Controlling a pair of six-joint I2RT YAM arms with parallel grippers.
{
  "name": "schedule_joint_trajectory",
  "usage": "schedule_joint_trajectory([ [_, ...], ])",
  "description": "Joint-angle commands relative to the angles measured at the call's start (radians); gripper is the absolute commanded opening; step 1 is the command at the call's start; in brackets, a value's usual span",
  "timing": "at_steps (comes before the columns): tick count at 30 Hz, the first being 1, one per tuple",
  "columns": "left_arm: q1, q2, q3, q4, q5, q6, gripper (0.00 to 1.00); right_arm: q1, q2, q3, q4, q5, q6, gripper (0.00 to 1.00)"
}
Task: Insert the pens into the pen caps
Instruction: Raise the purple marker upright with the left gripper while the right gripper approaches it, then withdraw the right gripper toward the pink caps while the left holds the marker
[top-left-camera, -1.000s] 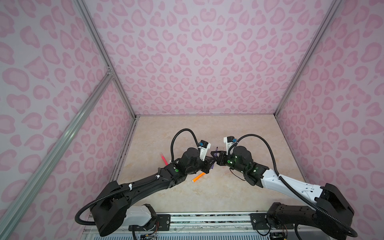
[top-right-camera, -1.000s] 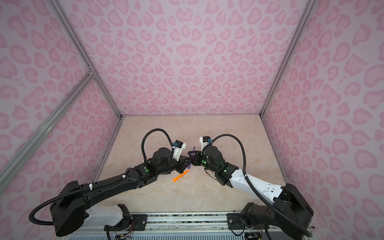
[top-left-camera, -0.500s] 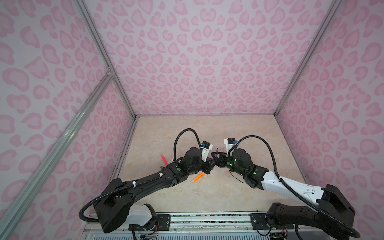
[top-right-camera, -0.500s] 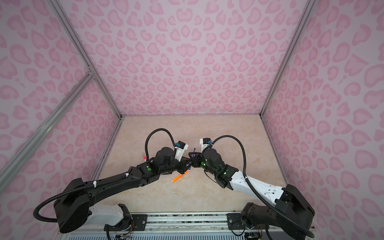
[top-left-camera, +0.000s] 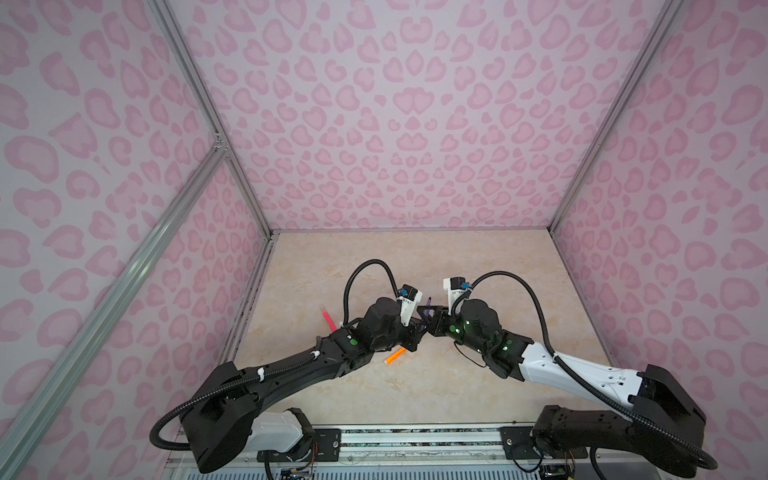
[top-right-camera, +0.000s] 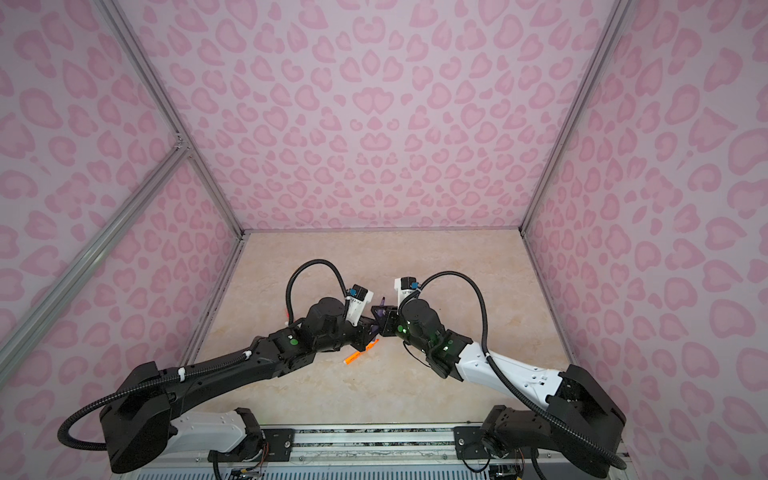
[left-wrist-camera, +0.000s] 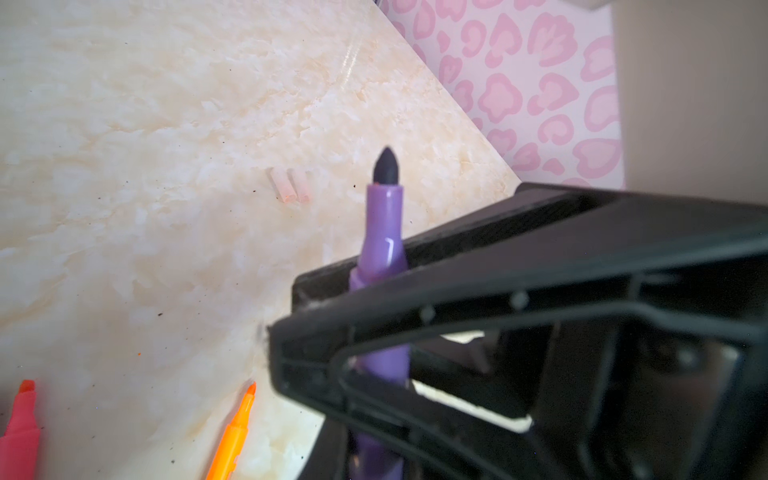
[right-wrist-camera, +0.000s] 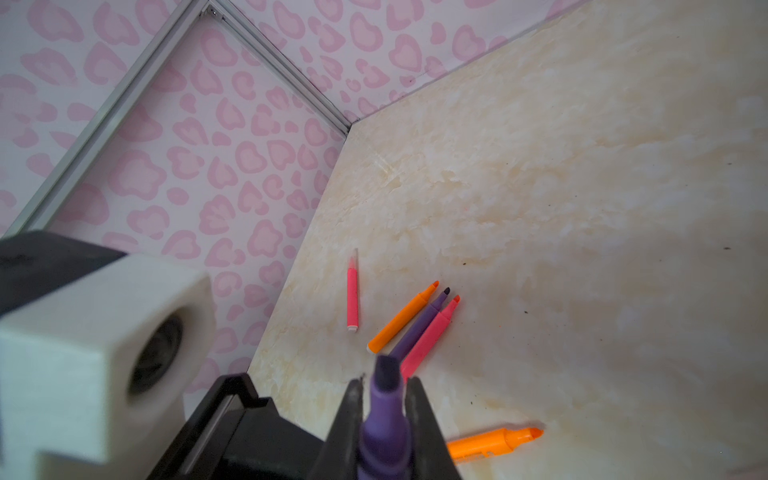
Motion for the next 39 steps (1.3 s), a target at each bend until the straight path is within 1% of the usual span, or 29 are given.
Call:
schedule_joint_trajectory([
  [1,0.006,-0.027,-0.007,0.062,-0.140,-0.041,0.03,0.002,0.001,0.022,-0.082,0.018,-0.042,0.55],
  [2,0.007,-0.036,-0.011,0.062,-0.174,-0.052,0.03,0.003,0.000,0.040,-0.117,0.043,-0.055,0.60],
  [4,0.020,-0.057,-0.031,0.061,-0.221,-0.076,0.03,0.001,-0.004,0.069,-0.184,0.099,-0.087,0.65],
  [6,0.038,-0.084,-0.060,0.061,-0.256,-0.105,0.03,0.002,-0.005,0.096,-0.254,0.183,-0.103,0.65],
  [8,0.056,-0.116,-0.087,0.061,-0.306,-0.134,0.03,-0.003,-0.001,0.122,-0.337,0.301,-0.092,0.65],
  [10,0.067,-0.155,-0.117,0.061,-0.377,-0.157,0.03,-0.032,0.004,0.142,-0.399,0.348,-0.086,0.64],
  [14,0.068,-0.217,-0.179,0.000,-0.672,-0.216,0.04,-0.122,0.026,0.162,-0.459,0.360,-0.088,0.59],
  [16,0.073,-0.205,-0.170,-0.062,-0.754,-0.229,0.04,-0.168,0.044,0.165,-0.474,0.351,-0.082,0.57],
  [17,0.079,-0.193,-0.150,-0.110,-0.756,-0.246,0.04,-0.192,0.059,0.169,-0.480,0.341,-0.079,0.57],
  [19,0.093,-0.178,-0.113,-0.187,-0.705,-0.293,0.04,-0.236,0.104,0.190,-0.495,0.306,-0.083,0.56],
  [21,0.094,-0.177,-0.123,-0.133,-0.620,-0.261,0.04,-0.277,0.180,0.244,-0.542,0.251,-0.085,0.54],
  [23,0.093,-0.173,-0.134,-0.086,-0.568,-0.235,0.04,-0.318,0.282,0.339,-0.641,0.182,-0.108,0.50],
  [24,0.093,-0.168,-0.130,-0.088,-0.562,-0.232,0.04,-0.325,0.327,0.382,-0.680,0.181,-0.113,0.46],
  [26,0.095,-0.152,-0.117,-0.100,-0.534,-0.216,0.04,-0.329,0.413,0.445,-0.744,0.190,-0.129,0.43],
  [31,0.095,-0.141,-0.105,-0.081,-0.455,-0.195,0.04,-0.342,0.578,0.557,-0.806,0.176,-0.166,0.43],
  [35,0.095,-0.142,-0.108,-0.074,-0.448,-0.192,0.04,-0.349,0.659,0.628,-0.857,0.228,-0.182,0.42],
  [39,0.096,-0.136,-0.101,-0.074,-0.435,-0.189,0.04,-0.360,0.690,0.670,-0.882,0.274,-0.200,0.42],
])
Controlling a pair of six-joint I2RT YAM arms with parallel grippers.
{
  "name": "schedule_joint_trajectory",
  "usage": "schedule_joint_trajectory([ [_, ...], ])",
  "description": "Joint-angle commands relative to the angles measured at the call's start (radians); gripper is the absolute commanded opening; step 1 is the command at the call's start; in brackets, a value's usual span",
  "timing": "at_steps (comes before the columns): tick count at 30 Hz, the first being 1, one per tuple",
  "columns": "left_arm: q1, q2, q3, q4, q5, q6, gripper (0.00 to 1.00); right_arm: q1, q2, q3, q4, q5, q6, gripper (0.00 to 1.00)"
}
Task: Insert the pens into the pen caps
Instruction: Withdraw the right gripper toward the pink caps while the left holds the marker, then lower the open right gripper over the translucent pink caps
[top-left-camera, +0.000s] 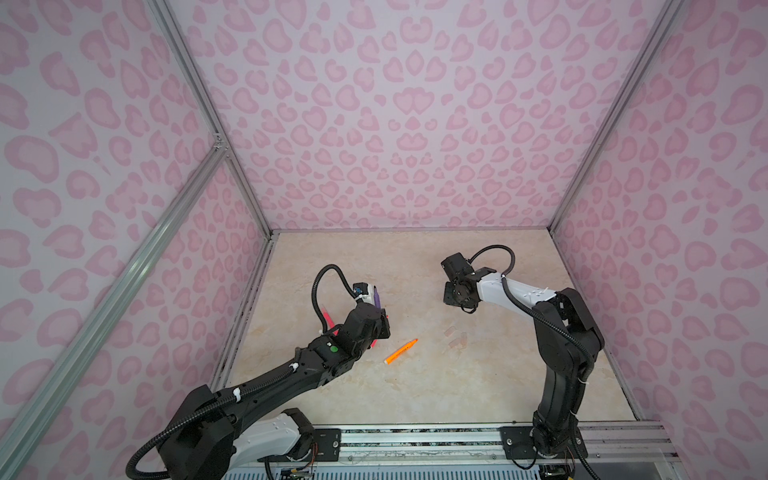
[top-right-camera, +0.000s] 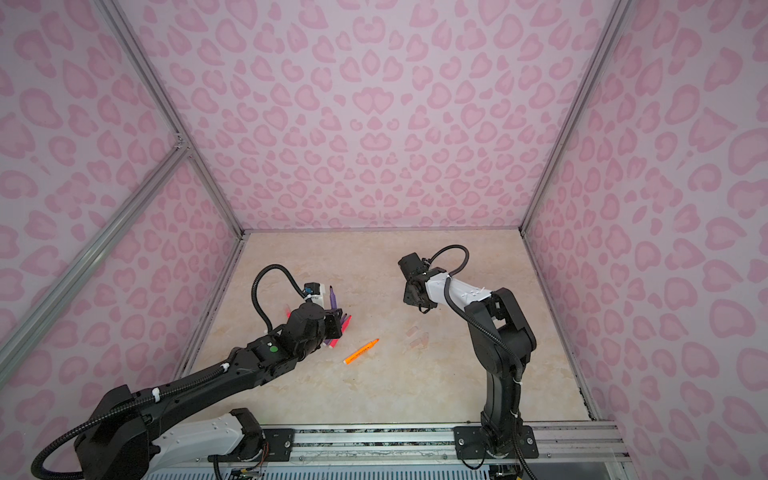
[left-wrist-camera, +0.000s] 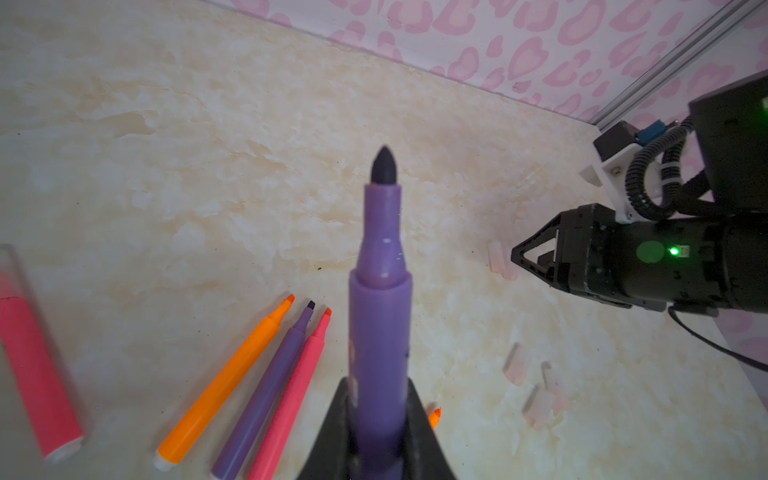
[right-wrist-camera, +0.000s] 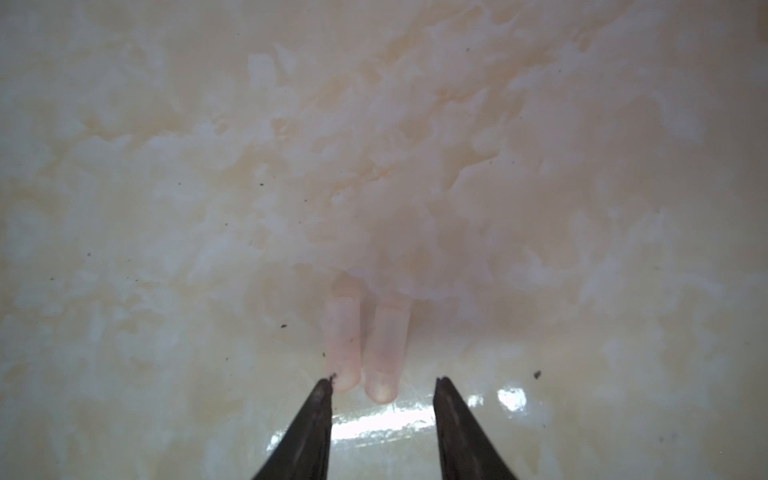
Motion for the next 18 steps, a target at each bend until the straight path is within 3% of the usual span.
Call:
schedule_joint_trajectory([
  [1,0.001,0.009,0.017,0.033,0.017,0.013,0.04,-0.012,0.018,0.021,-0.051,0.056,-0.029,0.43],
  [9,0.002,0.044,0.030,0.029,0.021,0.013,0.03,-0.039,0.077,0.040,-0.034,-0.044,-0.036,0.37],
  [18,0.002,0.061,0.036,0.032,0.034,0.016,0.04,-0.043,0.116,0.063,-0.049,-0.044,-0.040,0.35],
])
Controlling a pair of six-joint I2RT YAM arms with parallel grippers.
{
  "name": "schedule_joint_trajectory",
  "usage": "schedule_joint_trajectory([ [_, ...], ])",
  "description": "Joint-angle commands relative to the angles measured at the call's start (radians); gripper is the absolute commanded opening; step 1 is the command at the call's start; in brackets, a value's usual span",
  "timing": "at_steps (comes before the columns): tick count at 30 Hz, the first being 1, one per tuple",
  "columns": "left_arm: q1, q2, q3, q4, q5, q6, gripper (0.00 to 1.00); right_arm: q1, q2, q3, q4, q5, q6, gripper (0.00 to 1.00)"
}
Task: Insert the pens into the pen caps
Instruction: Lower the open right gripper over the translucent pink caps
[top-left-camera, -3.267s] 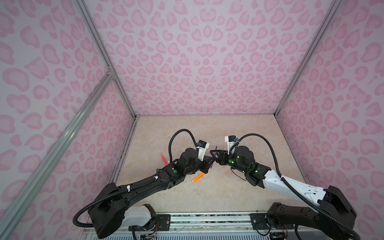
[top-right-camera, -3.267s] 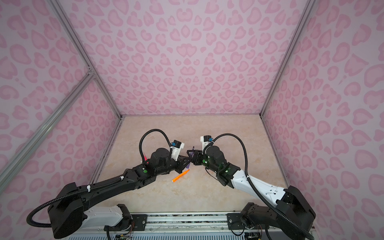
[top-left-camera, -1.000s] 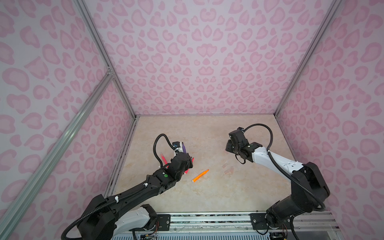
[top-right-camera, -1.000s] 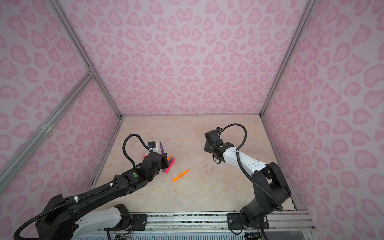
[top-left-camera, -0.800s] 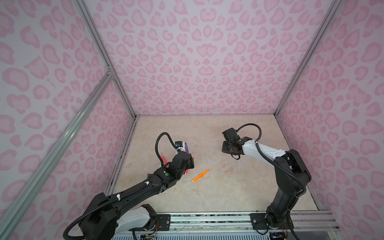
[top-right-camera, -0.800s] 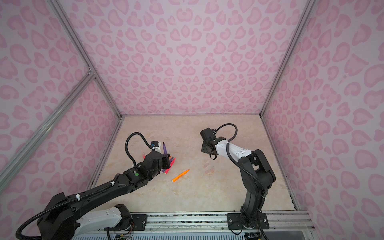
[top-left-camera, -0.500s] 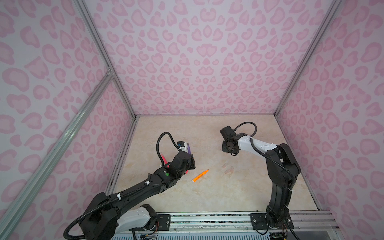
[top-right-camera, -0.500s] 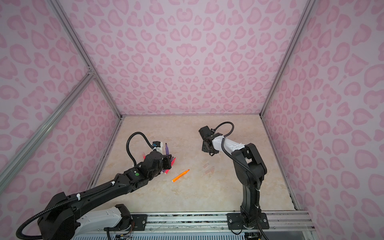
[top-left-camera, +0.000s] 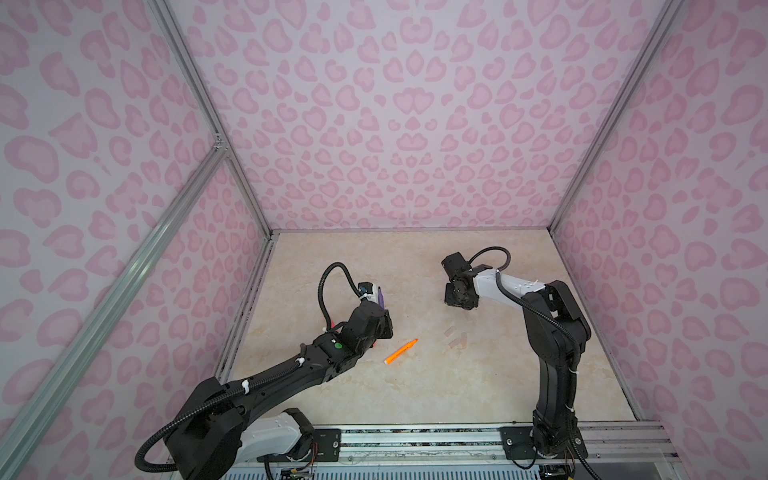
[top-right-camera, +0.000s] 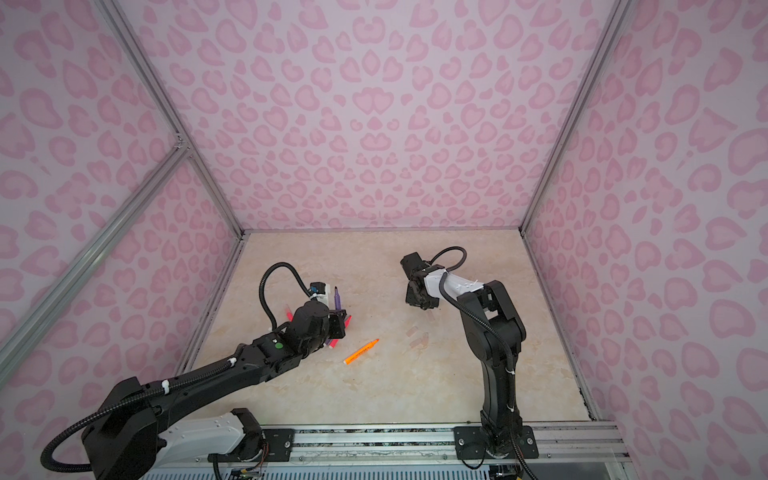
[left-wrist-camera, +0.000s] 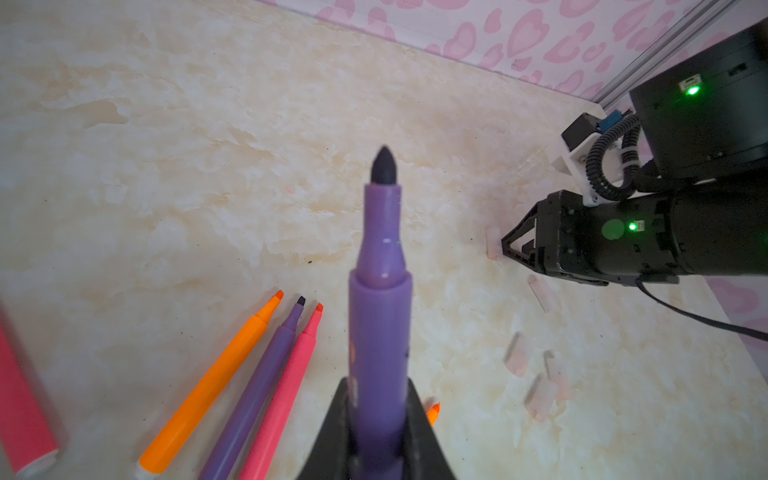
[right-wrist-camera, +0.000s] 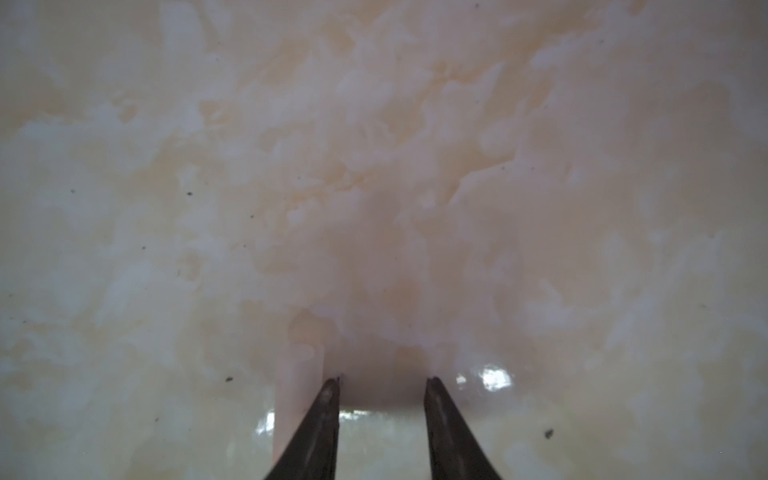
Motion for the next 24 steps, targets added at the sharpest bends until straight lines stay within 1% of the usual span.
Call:
schedule_joint_trajectory([
  [1,0.003,0.006,0.020,0.027,0.010,0.001,0.04,0.000,0.015,0.008,-0.025,-0.003,-0.006,0.35],
  [5,0.002,0.005,0.017,0.027,0.006,0.001,0.04,0.000,0.009,0.014,-0.043,0.017,-0.008,0.36],
  [10,0.002,0.007,0.020,0.028,0.016,0.000,0.04,0.000,-0.068,-0.016,-0.046,0.060,-0.002,0.39],
  [16,0.002,0.014,0.022,0.021,0.003,0.002,0.04,-0.001,-0.168,-0.136,0.001,0.055,0.044,0.48],
  [18,0.002,0.011,0.023,0.017,0.000,0.002,0.04,0.000,-0.221,-0.220,0.031,0.004,0.059,0.48],
  [19,0.002,0.009,0.024,0.016,0.003,0.001,0.04,0.000,-0.249,-0.265,0.054,-0.025,0.065,0.46],
  [20,0.001,0.005,0.024,0.016,0.007,0.001,0.04,-0.001,-0.292,-0.322,0.085,-0.058,0.077,0.40],
  [21,0.002,0.001,0.024,0.016,0.006,0.002,0.04,0.001,-0.335,-0.379,0.123,-0.088,0.090,0.32],
  [22,0.002,0.000,0.024,0.015,0.003,0.003,0.04,0.003,-0.361,-0.418,0.152,-0.105,0.098,0.29],
  [24,0.002,-0.001,0.022,0.016,-0.001,0.003,0.03,0.009,-0.426,-0.506,0.205,-0.124,0.116,0.27],
])
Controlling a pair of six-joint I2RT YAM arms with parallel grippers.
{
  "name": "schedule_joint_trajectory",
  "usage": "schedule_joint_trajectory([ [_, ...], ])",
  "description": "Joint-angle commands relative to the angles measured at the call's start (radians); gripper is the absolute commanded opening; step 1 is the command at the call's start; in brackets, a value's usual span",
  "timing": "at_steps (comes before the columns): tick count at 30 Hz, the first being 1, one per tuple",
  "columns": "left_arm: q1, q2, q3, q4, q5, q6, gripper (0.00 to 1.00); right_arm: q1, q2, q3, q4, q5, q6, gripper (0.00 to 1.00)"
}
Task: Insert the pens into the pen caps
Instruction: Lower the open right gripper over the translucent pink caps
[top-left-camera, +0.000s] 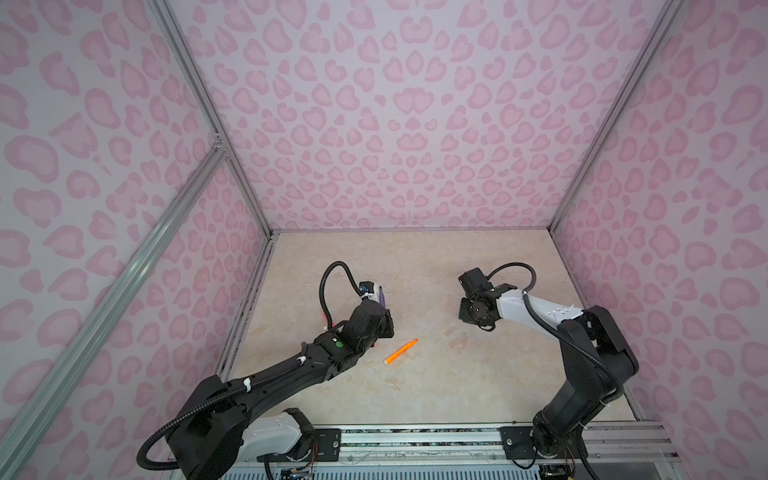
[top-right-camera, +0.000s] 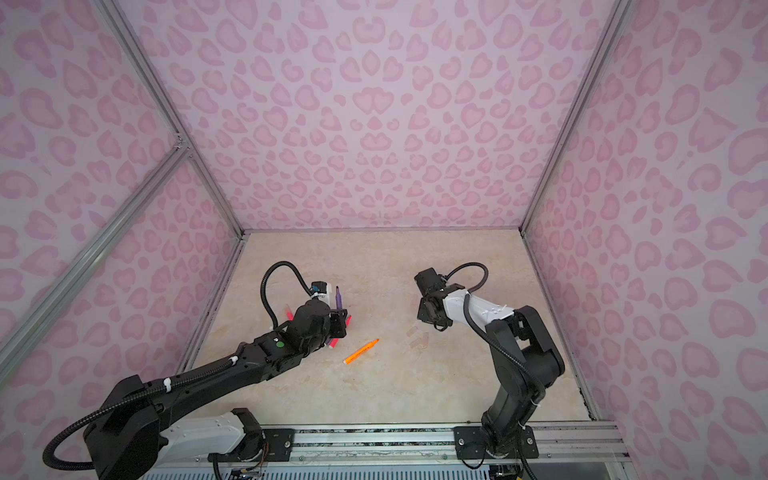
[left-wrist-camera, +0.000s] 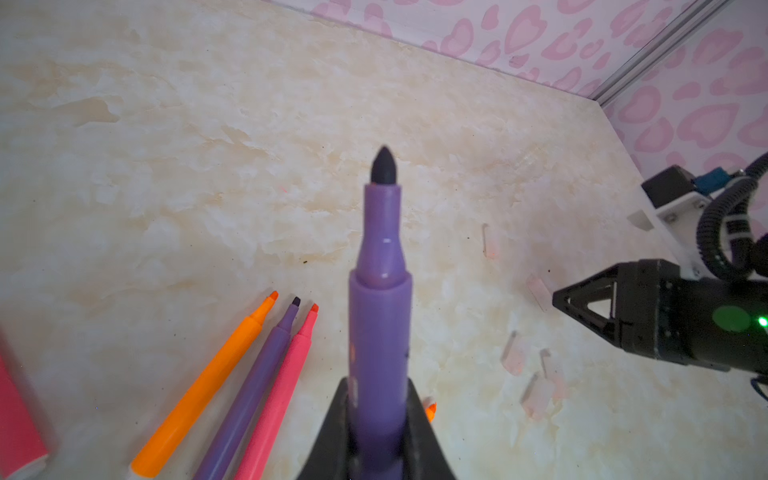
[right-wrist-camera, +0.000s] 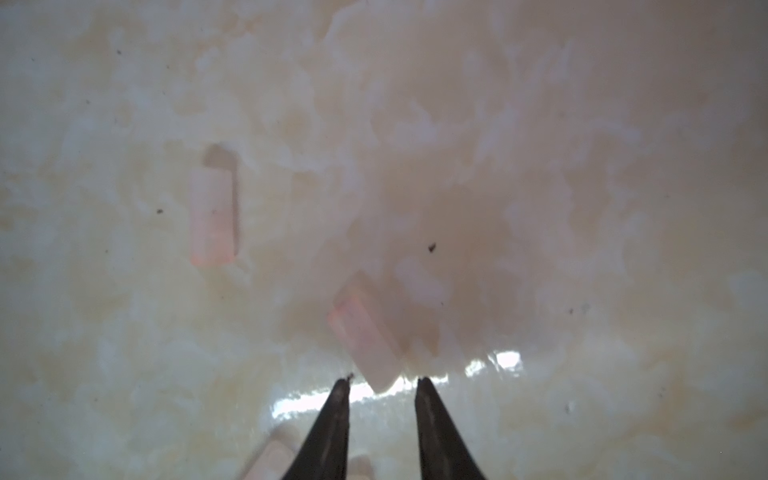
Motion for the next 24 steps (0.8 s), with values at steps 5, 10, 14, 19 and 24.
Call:
schedule_joint_trajectory([
  [5,0.001,0.015,0.022,0.013,0.001,-0.001,0.04,0.006,-0.053,-0.138,0.132,-0.082,0.036,0.27],
  [10,0.002,0.021,0.026,0.010,0.006,-0.002,0.04,0.005,0.058,-0.070,0.100,-0.077,0.022,0.20],
  [14,0.002,0.002,0.018,0.012,0.006,-0.002,0.03,-0.009,0.085,-0.044,0.072,-0.030,0.026,0.08],
  [19,0.002,-0.008,0.016,0.011,0.006,-0.004,0.03,-0.040,0.059,-0.061,0.077,-0.016,0.038,0.02],
  [24,0.001,0.000,0.021,0.010,0.008,-0.004,0.04,-0.047,0.052,-0.056,0.072,-0.004,0.032,0.02],
])
